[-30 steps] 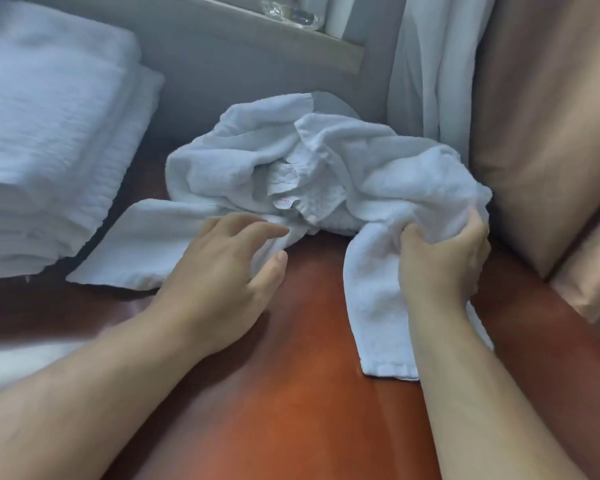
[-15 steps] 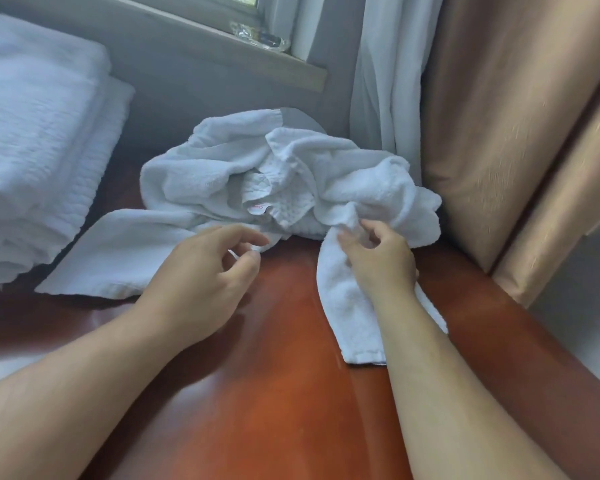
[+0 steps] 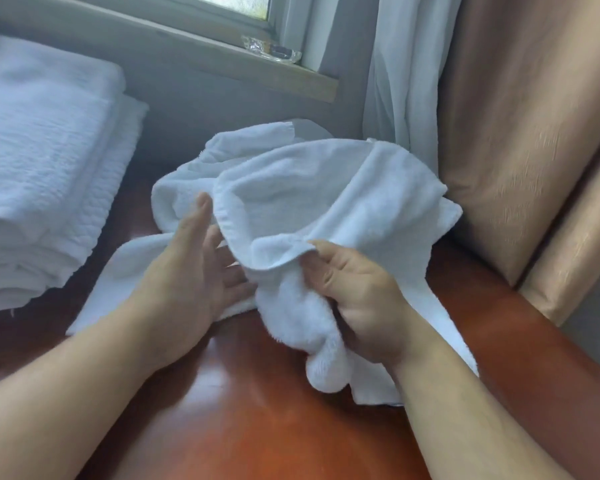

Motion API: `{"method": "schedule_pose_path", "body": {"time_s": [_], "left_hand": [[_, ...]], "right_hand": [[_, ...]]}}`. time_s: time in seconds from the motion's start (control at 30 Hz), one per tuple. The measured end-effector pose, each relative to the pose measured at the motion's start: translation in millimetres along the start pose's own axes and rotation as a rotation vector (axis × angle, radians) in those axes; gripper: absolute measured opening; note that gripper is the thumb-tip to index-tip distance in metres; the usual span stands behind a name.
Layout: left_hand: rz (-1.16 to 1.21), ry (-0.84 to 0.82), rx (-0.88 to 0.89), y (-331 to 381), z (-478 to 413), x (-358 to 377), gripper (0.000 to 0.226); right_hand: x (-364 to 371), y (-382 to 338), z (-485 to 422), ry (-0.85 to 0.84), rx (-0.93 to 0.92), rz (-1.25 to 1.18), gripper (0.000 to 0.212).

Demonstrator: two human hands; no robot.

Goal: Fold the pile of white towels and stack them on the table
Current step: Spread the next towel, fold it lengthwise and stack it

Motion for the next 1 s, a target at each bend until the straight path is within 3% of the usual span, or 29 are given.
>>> {"method": "schedule_pose_path", "body": {"time_s": [0.1,0.17,0.23,0.3,0.37,0.4,0.5,0.57,0.63,0.7,0.8,0.87,0.93,1.0], "left_hand": [[-0.046,-0.026,-0.043,2,4,-1,0.036],[-0.120,0.054,-0.020,2,4,-4,0.024],[-0.103,0.151,0.013,3,3,-7,0.026],[-0.074,0.262,0.023,6,5,-9,0.028],[-0.035,0.303,0.009,6,9,-11,0.027],[-0.055,0.285,0.002,7,11,-11,0.026],[-0.367,0.081,0.021,9,14,-3,0.036],[-0.621,-0.043,0.056,8,15,8,0.043],[-0.777,-0.042,0.117,6,15,13,0.042],[-0.833,-0.006,0.178,5,14,11,0.049],[-0.709,0.003,0.142,8,12,9,0.087],[-0.602,-0.129,0.158,8,12,15,0.071],[-0.619,-0.126,0.208,7,13,19,0.045],[-0.638,-0.043,0.264,9,12,15,0.030]], "right_hand": [[15,8,5,-0.273,0.116,0.053,0.021],[9,4,4,-0.237,0.015,0.071,0.024],[-4,-9,1,0.096,-0.191,0.091,0.023],[-26,-16,3,0.607,-0.347,0.304,0.018],[-47,-16,7,1.027,-0.327,0.436,0.015],[-56,-14,7,1.119,-0.269,0.373,0.026],[-69,-7,0,1.009,-0.145,-0.157,0.052],[-63,-4,-2,0.844,-0.109,-0.301,0.043],[-56,-5,-4,0.704,-0.114,-0.353,0.035],[-47,-6,-5,0.512,-0.137,-0.461,0.045],[-28,-8,-4,0.222,-0.106,-0.573,0.060],[-16,-6,-3,0.102,-0.076,-0.551,0.060],[-14,-2,-7,0.193,-0.107,-0.468,0.062],[-22,-1,-11,0.430,-0.157,-0.401,0.061]]}}
Point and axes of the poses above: each hand's wrist, its own z-axis away from the middle knuckle, its own x-axis out of the palm, y = z × x, the point moved 3 cm from there along -z, towards the middle knuckle, and after that the axes turned 1 degree about -z, right-handed, at the moved point
